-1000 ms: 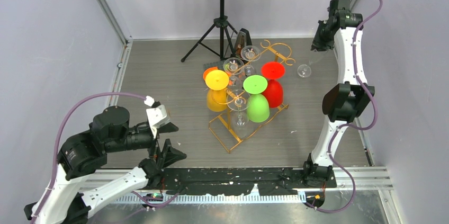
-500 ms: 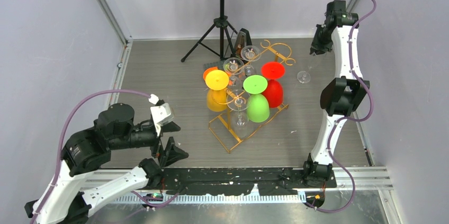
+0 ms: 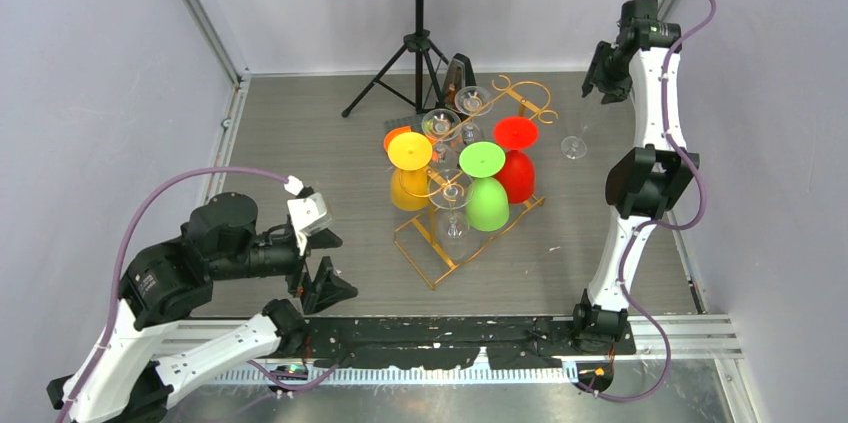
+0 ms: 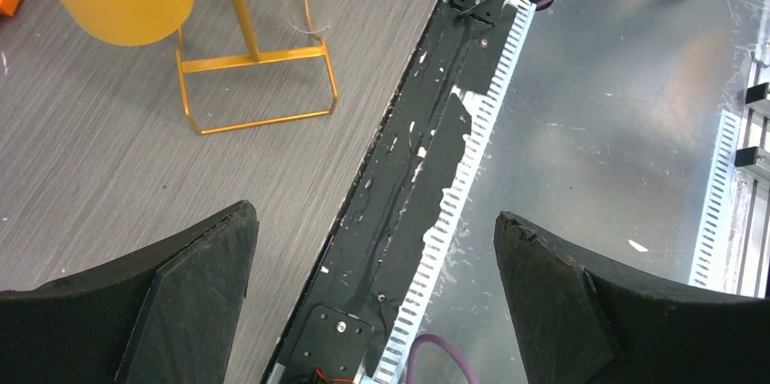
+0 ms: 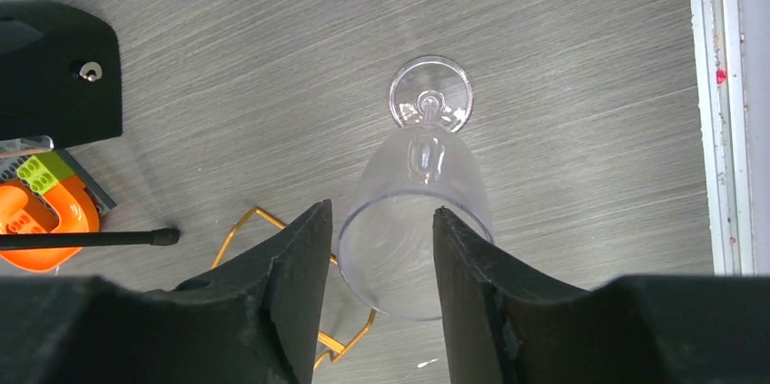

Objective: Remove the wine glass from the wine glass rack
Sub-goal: Place the wine glass at the center of the board, then adjust the wine rack at the center of the board.

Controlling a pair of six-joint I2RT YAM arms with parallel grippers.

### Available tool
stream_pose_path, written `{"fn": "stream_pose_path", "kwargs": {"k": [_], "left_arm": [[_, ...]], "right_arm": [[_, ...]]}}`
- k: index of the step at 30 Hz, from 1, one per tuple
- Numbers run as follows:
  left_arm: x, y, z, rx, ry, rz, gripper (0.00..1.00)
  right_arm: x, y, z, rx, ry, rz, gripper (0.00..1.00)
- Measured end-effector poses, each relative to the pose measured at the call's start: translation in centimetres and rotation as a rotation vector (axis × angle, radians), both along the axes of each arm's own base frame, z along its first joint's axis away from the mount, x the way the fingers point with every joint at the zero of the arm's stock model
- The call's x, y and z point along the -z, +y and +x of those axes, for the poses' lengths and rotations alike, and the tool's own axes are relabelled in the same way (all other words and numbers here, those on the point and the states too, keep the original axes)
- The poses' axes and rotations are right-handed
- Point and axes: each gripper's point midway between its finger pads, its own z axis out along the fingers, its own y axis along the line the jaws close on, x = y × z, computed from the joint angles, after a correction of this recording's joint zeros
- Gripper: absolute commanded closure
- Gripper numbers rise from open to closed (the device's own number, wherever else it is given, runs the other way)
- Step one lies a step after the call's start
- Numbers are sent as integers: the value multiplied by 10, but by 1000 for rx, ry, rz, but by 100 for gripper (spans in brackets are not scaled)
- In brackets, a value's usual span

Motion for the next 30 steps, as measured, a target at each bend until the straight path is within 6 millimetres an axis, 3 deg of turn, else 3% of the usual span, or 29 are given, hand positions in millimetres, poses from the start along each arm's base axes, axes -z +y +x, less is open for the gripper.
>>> {"fn": "stream_pose_path", "kwargs": {"k": [5, 9, 13, 16, 22, 30], "left_arm": [[0, 0, 0, -4, 9, 0, 0], [0, -1, 1, -7, 17, 1, 0], [-2, -2, 1, -9, 19, 1, 0], [-4, -3, 2, -10, 19, 2, 0], [-6, -4, 8, -32, 18, 8, 0], [-6, -4, 17, -91, 25, 15, 0]], "right_arm": [[-4, 0, 6, 16, -27, 6, 42], [-18, 0, 10, 30, -77, 8, 40], [-53, 2, 6, 43, -169, 9, 39], [-93, 5, -2, 48, -269, 11, 38], [-162, 17, -33, 38, -453, 37, 35], [-211, 42, -93, -11, -600, 106, 33]]}}
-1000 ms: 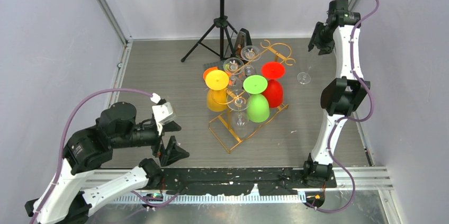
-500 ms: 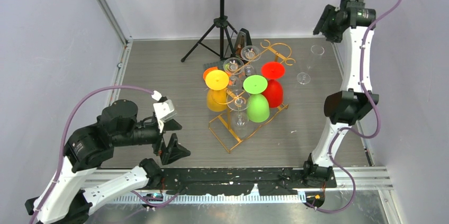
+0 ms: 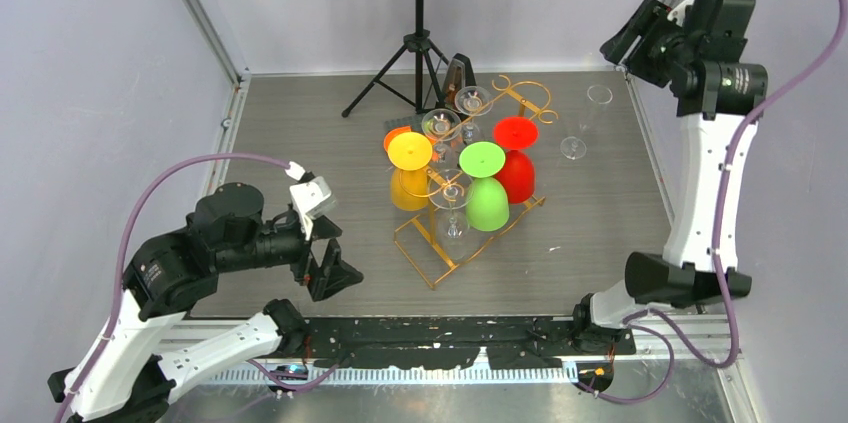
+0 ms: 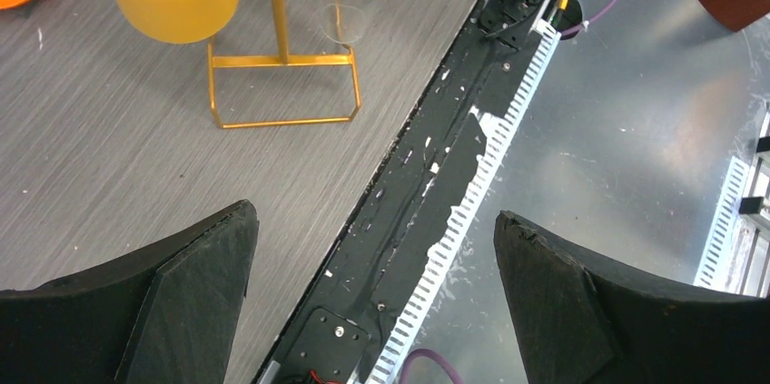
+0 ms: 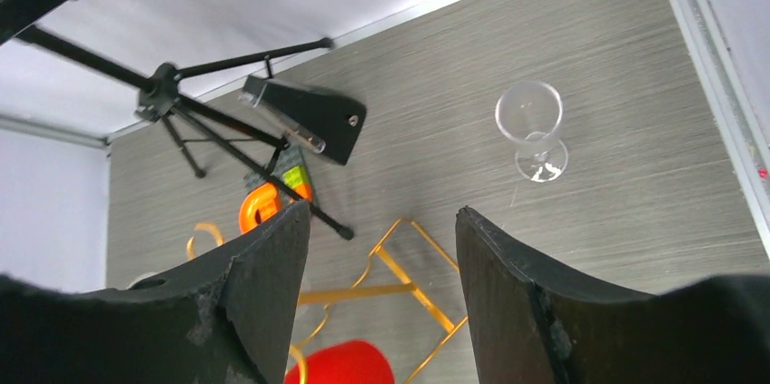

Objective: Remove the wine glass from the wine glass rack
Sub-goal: Adjust the wine rack at the center of the board.

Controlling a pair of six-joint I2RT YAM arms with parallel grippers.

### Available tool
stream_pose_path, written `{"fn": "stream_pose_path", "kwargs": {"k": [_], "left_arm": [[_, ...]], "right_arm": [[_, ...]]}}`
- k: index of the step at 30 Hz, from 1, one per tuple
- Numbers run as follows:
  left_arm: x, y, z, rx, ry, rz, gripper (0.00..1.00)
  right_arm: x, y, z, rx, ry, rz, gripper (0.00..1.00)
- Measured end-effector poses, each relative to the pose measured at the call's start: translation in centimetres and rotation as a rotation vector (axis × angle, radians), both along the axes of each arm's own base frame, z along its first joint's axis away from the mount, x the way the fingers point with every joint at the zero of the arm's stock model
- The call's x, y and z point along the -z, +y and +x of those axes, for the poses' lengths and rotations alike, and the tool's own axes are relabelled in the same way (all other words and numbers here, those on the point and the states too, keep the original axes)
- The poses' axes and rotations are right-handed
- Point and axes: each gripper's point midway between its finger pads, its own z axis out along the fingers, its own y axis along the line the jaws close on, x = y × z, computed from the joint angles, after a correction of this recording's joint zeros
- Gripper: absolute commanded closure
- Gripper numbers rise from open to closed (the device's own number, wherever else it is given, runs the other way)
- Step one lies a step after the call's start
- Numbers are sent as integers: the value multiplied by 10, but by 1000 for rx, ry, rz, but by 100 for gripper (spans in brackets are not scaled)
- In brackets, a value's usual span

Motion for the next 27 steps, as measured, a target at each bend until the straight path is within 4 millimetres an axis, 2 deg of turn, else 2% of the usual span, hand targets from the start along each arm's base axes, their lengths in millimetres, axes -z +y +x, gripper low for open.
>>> {"fn": "stream_pose_path", "kwargs": {"k": [5, 8, 12, 17, 24, 27], "left_arm": [[-5, -1, 9, -56, -6, -20, 0], [-8, -1, 14, -88, -14, -32, 0], [-10, -1, 19, -123, -20, -41, 0], [-13, 1, 24, -159, -23, -53, 0], [-15, 6, 25, -192, -28, -64, 0], [-16, 8, 26, -205, -33, -66, 0]], "right_arm": [[-19, 20, -32, -77, -74, 27, 33], [-21, 33, -49, -132, -89, 34, 33], [-19, 51, -57, -206, -88, 19, 34], [-4, 74, -49, -294, -39, -12, 37], [24, 77, -20, -314, 48, -37, 46], [34, 92, -11, -356, 81, -47, 47]]}}
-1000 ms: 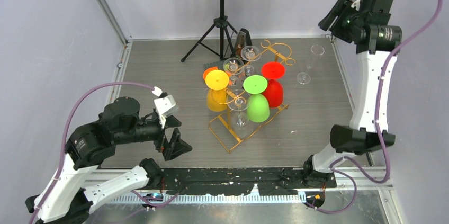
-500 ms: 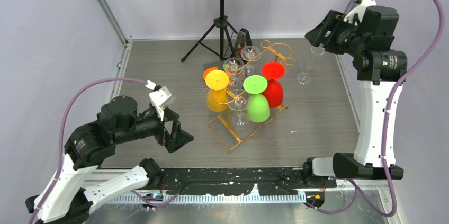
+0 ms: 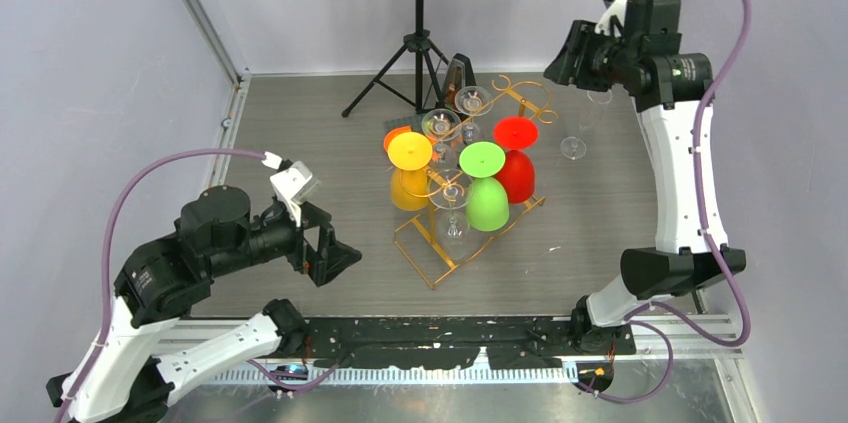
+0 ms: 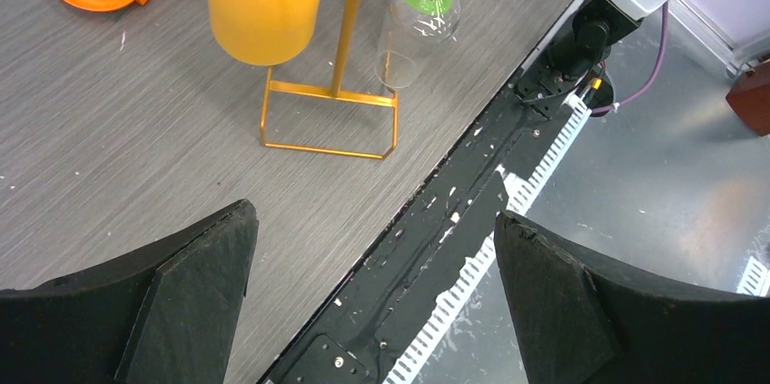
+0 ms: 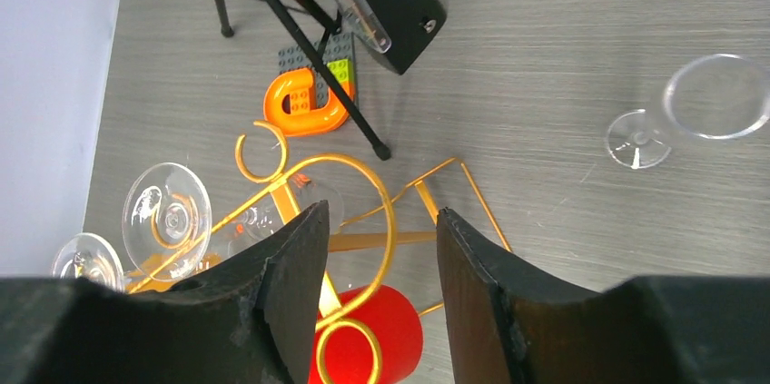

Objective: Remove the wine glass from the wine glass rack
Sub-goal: Adjust the wine rack at the center of the board.

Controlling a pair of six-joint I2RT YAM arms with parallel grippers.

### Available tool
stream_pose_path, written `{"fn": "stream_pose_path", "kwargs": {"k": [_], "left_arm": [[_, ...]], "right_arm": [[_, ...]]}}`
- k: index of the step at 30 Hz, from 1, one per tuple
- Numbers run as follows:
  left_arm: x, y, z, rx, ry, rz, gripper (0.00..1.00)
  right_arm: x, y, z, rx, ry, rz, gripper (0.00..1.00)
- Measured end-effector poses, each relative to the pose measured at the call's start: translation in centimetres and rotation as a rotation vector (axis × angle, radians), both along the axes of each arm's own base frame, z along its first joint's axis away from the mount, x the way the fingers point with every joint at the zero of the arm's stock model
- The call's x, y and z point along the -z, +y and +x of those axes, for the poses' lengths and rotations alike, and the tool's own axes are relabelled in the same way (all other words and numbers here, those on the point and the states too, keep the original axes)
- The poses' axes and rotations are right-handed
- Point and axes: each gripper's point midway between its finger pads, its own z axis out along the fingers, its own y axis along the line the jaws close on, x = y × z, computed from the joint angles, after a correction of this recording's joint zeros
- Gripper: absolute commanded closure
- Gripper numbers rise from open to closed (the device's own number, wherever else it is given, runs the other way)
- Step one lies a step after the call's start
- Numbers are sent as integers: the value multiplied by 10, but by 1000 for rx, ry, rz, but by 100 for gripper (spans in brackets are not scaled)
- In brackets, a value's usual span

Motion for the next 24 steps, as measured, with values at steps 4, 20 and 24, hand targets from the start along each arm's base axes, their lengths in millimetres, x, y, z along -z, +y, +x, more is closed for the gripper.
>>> {"fn": "stream_pose_path", "kwargs": {"k": [4, 20, 24], "left_arm": [[0, 1, 1, -9, -5, 1, 0], [11, 2, 4, -22, 9, 28, 0], [13, 2, 4, -22, 13, 33, 0]], "right_arm": [[12, 15, 6, -44, 31, -17, 49], [33, 15, 9, -42, 66, -119, 58], [42, 16, 9, -53, 91, -133, 65]]}}
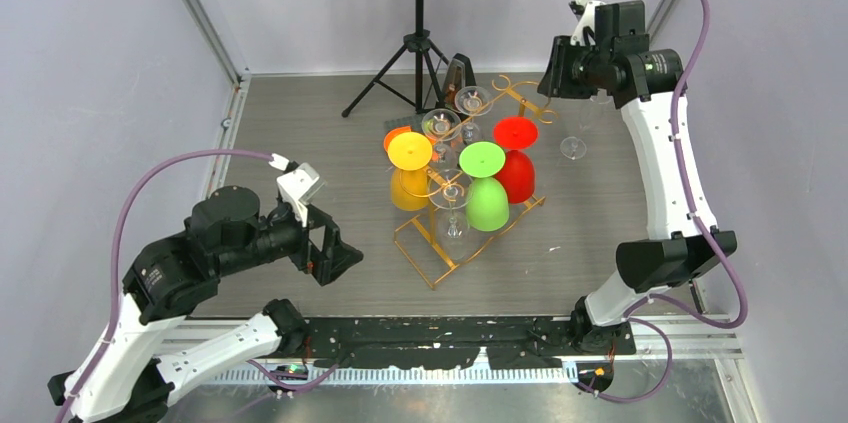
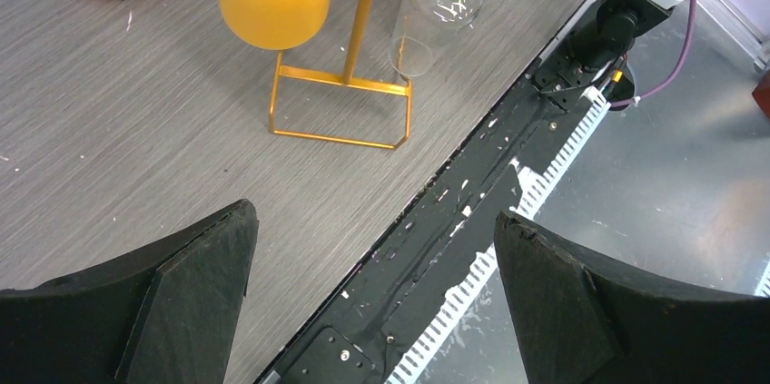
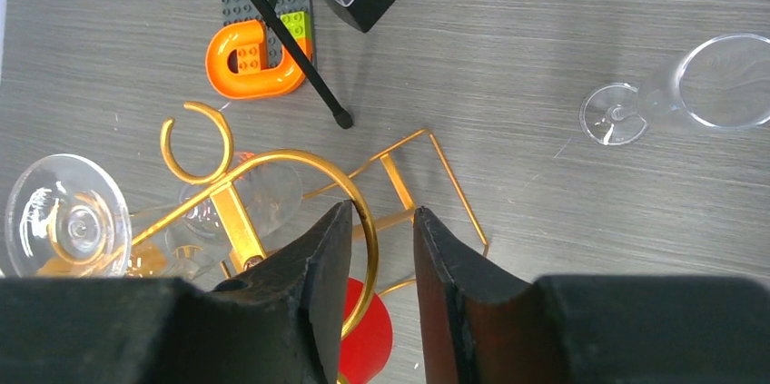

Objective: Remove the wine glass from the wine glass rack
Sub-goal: Adjust the wine rack at the center of the board.

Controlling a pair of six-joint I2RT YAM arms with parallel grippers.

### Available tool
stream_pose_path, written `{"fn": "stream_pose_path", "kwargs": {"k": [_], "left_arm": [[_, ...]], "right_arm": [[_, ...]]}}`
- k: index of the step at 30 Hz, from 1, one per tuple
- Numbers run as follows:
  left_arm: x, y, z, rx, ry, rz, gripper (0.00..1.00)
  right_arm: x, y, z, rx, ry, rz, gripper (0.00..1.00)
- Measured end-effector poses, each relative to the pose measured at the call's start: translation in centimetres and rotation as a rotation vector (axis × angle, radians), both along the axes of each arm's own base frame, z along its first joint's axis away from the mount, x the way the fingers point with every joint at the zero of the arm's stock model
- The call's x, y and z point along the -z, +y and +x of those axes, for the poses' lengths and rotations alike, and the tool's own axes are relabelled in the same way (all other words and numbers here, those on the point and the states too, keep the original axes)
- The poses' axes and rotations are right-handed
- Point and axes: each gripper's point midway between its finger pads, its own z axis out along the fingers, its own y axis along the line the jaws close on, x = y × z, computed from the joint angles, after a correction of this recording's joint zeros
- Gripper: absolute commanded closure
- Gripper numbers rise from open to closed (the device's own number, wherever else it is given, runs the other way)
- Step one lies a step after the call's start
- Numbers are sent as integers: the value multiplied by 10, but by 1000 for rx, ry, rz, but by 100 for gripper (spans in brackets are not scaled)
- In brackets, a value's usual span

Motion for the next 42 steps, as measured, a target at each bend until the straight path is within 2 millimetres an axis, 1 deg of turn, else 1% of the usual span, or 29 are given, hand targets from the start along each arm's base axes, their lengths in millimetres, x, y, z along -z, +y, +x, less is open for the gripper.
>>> {"fn": "stream_pose_path", "kwargs": {"k": [3, 5, 10, 13, 17, 23, 31, 37, 42], "left_arm": [[2, 0, 0, 0, 3, 4, 0], [3, 0, 0, 1, 6, 6, 0], [6, -1, 0, 2, 11, 11, 0], [6, -1, 0, 2, 12, 11, 1], [6, -1, 0, 2, 13, 12, 0], [6, -1, 0, 2, 13, 12, 0], [7, -1, 0, 2, 14, 14, 0], [7, 1, -1, 0, 14, 15, 0], [6, 3, -3, -1, 7, 8, 1]], "right_arm": [[6, 2, 1, -11, 15, -7, 66], [8, 4, 1, -19, 22, -10, 68], [14, 10, 2, -42, 38, -15, 88], [15, 12, 3, -60, 36, -22, 94], [15, 14, 5, -75, 35, -31, 94], [14, 23, 8, -108, 15, -56, 94], [11, 47, 17, -210, -60, -79, 94], [10, 61, 22, -270, -98, -85, 95], [9, 68, 22, -290, -110, -89, 94]]}}
